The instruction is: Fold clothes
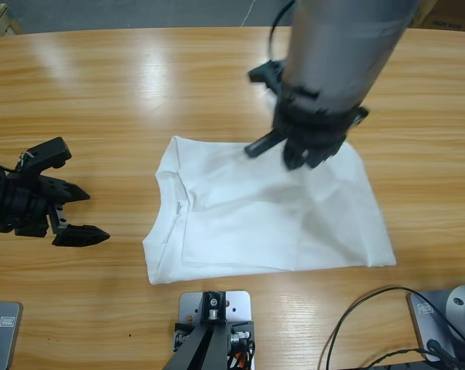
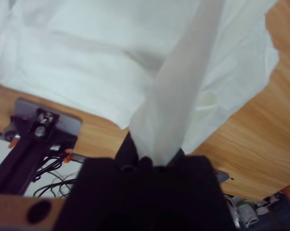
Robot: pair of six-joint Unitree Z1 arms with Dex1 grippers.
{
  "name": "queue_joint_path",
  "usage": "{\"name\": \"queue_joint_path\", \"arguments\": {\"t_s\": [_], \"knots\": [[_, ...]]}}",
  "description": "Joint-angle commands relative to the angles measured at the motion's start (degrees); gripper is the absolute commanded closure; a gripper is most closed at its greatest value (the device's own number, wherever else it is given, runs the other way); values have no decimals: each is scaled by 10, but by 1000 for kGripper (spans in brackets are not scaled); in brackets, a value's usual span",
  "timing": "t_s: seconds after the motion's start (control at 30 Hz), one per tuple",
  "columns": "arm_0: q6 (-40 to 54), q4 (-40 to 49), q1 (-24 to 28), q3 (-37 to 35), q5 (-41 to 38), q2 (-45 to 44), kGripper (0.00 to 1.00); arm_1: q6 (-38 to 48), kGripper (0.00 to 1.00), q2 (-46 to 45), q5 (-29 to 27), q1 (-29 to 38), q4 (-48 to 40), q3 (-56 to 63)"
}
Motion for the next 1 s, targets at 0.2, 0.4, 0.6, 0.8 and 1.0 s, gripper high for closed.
{"name": "queue_joint_path", "arguments": {"t_s": [0.2,0.4,0.6,0.8,1.0], "knots": [[-15,-5,-6,21,13,-21,36,-2,1000,183,13,25,146,-309],[-15,-10,-6,23,15,-19,36,-6,1000,201,16,37,148,-308],[-16,-14,-6,24,16,-14,36,-11,1000,204,27,68,153,-306],[-15,-14,-6,24,16,-17,36,-6,1000,229,32,90,152,-327],[-15,-14,-6,26,16,-20,36,-11,1000,256,33,85,155,-354]]}}
